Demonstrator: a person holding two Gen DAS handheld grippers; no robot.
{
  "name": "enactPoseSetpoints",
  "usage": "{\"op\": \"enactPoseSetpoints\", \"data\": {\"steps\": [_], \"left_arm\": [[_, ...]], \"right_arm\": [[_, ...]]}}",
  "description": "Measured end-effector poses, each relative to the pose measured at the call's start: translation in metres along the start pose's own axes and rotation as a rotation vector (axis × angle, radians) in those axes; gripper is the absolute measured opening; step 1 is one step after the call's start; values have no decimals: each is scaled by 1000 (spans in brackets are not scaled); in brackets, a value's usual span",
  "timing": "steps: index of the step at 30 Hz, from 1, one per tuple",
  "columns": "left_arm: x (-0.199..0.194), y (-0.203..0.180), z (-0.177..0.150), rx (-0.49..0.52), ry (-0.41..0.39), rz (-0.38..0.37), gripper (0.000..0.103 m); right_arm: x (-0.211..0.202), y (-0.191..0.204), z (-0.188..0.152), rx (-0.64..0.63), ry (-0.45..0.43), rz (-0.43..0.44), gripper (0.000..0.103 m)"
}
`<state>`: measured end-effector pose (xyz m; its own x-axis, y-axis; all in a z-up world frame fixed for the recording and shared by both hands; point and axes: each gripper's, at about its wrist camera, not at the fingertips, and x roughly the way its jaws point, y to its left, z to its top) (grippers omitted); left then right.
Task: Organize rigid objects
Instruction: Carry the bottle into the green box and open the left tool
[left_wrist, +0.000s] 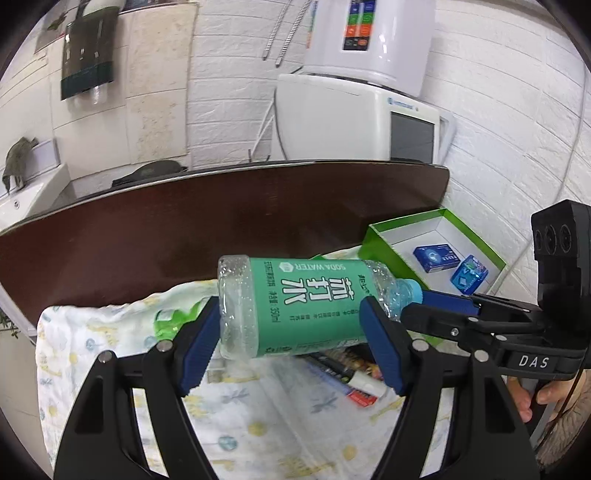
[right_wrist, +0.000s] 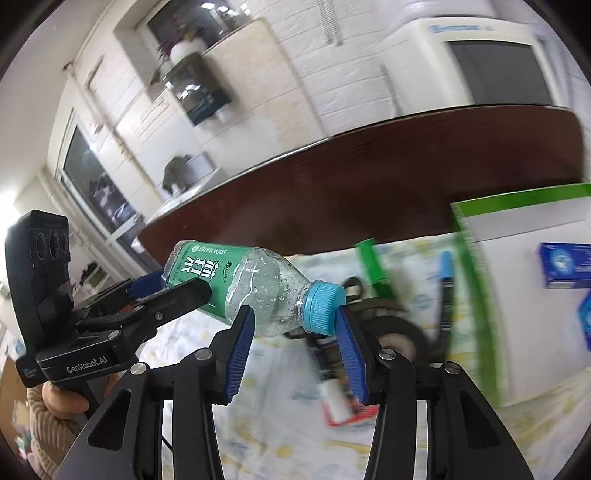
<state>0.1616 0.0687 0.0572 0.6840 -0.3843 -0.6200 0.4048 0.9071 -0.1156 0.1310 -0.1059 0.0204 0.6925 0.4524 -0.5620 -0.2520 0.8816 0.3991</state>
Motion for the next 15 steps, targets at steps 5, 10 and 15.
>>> {"op": "enactPoseSetpoints", "data": {"steps": [5,10,15], "left_arm": [[34,-61,25,75,8,-63,73],[68,-114,43,138,31,-125,73],[106,-157,60,187,68,-173,74]], "right_arm": [[-42,-56,10,56,-74,-69,48],[-75,-107,15,100,-130,-139,48],[-99,-152,25,132,-176,-211,48]]}}
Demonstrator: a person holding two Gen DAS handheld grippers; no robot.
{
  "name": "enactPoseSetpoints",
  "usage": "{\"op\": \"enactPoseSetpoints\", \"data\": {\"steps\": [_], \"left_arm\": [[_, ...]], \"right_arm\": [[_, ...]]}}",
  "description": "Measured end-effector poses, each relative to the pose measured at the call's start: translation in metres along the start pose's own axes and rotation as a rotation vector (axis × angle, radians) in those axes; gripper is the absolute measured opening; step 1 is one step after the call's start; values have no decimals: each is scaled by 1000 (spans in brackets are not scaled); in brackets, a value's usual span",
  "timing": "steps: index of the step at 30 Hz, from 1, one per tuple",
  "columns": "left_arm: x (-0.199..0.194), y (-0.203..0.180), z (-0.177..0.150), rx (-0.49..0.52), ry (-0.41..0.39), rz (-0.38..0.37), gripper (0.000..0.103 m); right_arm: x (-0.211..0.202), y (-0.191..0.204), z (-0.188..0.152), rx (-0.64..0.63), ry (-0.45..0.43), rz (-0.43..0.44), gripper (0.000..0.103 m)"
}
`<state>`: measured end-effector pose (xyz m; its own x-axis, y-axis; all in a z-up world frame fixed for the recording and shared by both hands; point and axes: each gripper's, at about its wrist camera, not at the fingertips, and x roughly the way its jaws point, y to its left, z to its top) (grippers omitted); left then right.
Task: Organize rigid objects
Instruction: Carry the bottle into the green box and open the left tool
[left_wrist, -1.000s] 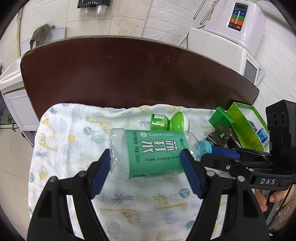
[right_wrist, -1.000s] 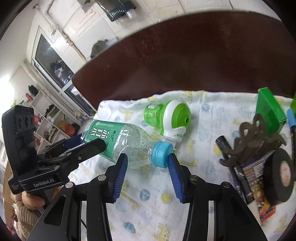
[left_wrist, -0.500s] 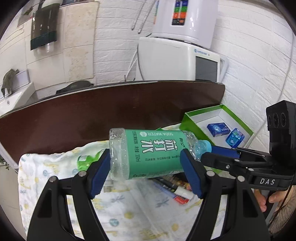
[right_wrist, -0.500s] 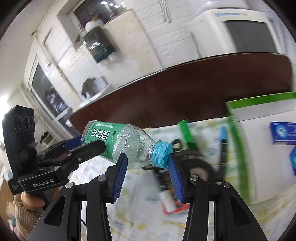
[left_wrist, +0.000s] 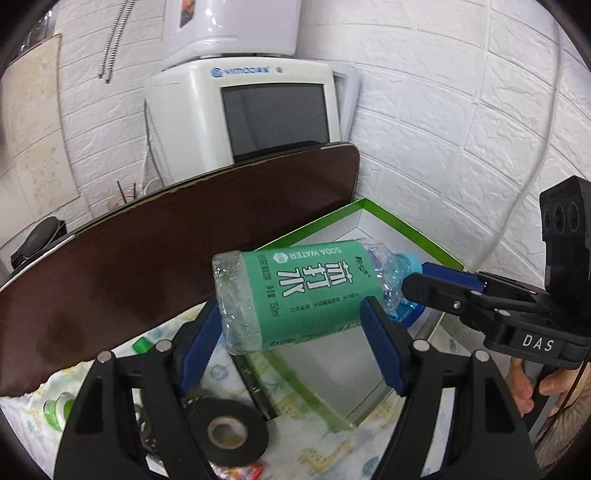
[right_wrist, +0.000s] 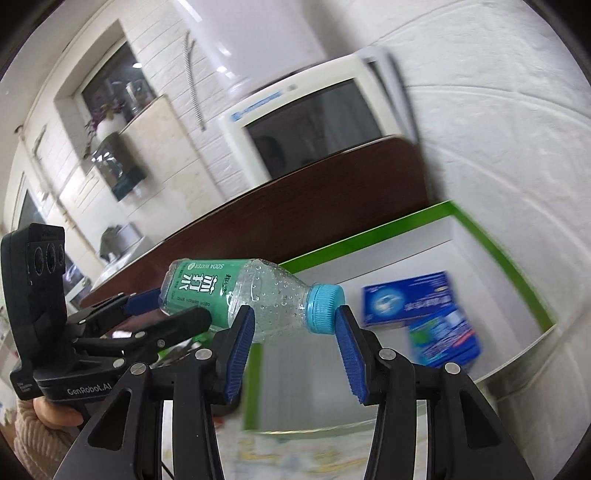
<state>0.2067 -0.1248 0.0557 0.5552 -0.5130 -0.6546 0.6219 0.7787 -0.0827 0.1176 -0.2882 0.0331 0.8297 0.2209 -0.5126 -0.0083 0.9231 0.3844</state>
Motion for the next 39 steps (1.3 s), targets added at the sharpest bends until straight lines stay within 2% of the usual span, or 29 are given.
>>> {"op": "enactPoseSetpoints", "data": {"steps": [4,10,15,19,22,28,39], "left_arm": [[38,-17,17,4,31,-35,74],[83,-38,28,51,88,-40,74],[103,-36,31,16,125,-70,74],[111,-40,28,42,148,-55,74],[109,-42,25,54,156,-43,74],[89,-34,22,49,134,2,75],[8,13,12,5,53,132,75]], "right_arm": [[2,-38,14,32,-9,-48,48],[15,-77,23,56,-2,-122,48],[27,-94,22,75,17,-146,48],[35,-94,20,59,19,-172,48],[38,-87,19,29,18,-201,48],[34,-75,16,15,15,-172,48],[13,-21,15,-59,-16,-104,48]]}}
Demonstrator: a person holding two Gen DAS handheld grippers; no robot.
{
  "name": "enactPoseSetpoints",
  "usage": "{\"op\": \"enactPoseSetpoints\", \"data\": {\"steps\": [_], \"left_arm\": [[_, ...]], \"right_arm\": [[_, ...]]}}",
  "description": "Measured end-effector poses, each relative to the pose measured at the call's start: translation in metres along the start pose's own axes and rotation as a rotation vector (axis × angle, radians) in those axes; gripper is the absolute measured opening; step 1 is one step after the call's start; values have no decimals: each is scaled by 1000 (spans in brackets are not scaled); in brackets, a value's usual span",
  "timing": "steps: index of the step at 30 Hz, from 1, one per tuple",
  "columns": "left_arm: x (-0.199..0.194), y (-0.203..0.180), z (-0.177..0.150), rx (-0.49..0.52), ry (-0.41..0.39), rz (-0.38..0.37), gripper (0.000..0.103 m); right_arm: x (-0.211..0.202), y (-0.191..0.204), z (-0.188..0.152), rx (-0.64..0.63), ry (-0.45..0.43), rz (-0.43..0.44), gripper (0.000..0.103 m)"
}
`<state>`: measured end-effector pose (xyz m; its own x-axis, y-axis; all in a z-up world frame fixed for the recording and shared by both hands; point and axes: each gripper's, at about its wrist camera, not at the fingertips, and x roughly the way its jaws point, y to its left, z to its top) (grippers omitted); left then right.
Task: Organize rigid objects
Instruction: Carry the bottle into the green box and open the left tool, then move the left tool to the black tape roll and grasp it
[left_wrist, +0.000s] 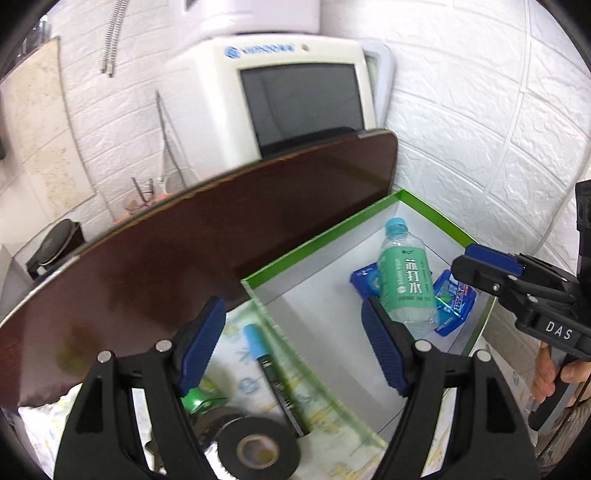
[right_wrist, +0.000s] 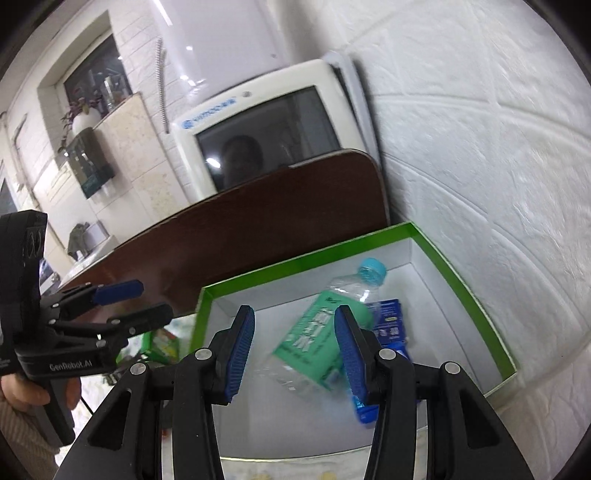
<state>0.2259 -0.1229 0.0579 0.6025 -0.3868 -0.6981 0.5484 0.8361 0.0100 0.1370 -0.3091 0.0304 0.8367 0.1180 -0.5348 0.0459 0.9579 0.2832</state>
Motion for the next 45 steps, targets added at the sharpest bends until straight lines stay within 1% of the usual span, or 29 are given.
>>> {"op": "enactPoseSetpoints", "data": {"steps": [3,8,13,20,25,28,30,32,33,35,36,38,40,41,42,43,45], "left_arm": [[-23,16,-11,-2,-19,35,76],[-39,35,-28,-22,-27,76,76],[-59,63,-54,-73,-31,102,76],[-72,103,-97,-174,-5,130,76],[-74,118,-127,-234,24,121,76],[-70,118,-142,-254,43,102,76],[-66,115,-148,-269,57,90,76],[-62,111,-151,-283,64,61,75],[-60,109,-151,-285,69,41,74],[-55,101,-149,-268,87,5,73],[-53,96,-146,-254,93,0,71],[-46,90,-140,-240,99,-9,69],[-37,85,-133,-241,115,-36,66],[-32,83,-131,-238,126,-48,62],[-26,81,-129,-236,139,-60,57],[-19,79,-126,-234,158,-74,55],[-7,77,-124,-238,188,-91,47]], "right_arm": [[-6,20,-2,-28,-4,25,48],[-10,51,-9,-68,10,71,48],[-13,82,-25,-114,43,110,48],[-3,121,-47,-171,112,151,48],[8,147,-65,-211,168,172,48],[18,158,-77,-218,207,178,48],[26,162,-85,-205,241,165,48],[36,160,-92,-153,284,140,48],[40,158,-95,-122,304,131,48],[47,152,-103,-41,335,108,48],[48,149,-106,4,338,108,48],[52,138,-114,133,337,122,48],[55,126,-120,257,329,126,48],[57,119,-123,326,322,129,48],[58,115,-125,368,318,132,48],[60,112,-126,409,313,135,48],[61,107,-126,454,296,131,48]]}}
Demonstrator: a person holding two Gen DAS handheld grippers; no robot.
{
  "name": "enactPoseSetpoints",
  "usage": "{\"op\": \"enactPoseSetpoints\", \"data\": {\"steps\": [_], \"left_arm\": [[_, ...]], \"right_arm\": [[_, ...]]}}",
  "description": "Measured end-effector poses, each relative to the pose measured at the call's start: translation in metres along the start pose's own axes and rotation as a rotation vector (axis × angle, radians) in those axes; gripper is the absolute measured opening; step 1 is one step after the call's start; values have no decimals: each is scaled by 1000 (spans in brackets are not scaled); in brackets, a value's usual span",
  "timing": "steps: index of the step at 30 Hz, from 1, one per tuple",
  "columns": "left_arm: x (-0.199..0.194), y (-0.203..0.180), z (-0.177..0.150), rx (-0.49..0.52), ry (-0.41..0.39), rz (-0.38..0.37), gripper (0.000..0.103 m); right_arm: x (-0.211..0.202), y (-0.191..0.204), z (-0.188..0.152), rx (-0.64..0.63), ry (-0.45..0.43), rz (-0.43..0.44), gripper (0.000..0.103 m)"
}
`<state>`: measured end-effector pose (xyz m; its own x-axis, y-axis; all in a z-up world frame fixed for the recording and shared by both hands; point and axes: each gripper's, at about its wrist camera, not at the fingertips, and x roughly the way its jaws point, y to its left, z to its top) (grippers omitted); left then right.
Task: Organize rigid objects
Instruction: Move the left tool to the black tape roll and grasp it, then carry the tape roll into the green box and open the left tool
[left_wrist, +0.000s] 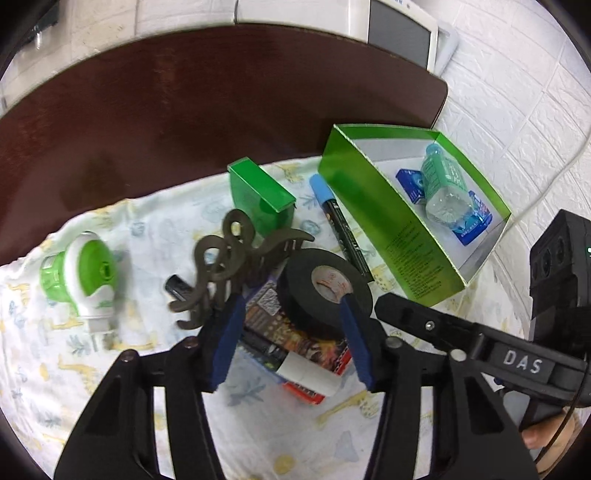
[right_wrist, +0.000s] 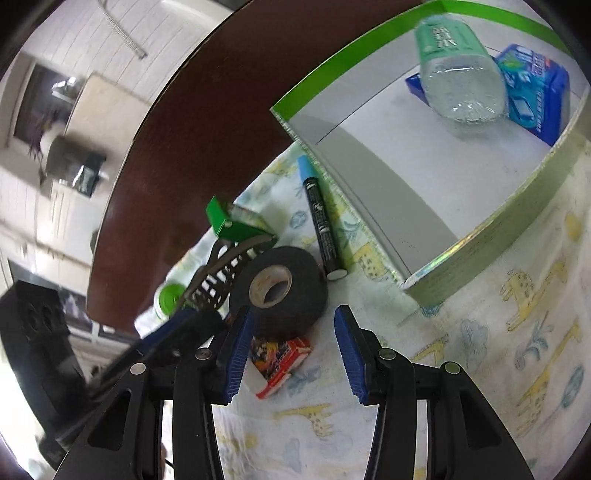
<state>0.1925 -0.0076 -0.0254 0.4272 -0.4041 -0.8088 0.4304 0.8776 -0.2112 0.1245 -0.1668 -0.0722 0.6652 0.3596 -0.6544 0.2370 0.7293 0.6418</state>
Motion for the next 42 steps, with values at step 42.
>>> {"op": "enactPoseSetpoints", "data": {"steps": [42], "left_arm": [[-33,-57,23,99,-101,12,28]], "right_arm": [[-38,13,43,-108,-32,138,33]]}}
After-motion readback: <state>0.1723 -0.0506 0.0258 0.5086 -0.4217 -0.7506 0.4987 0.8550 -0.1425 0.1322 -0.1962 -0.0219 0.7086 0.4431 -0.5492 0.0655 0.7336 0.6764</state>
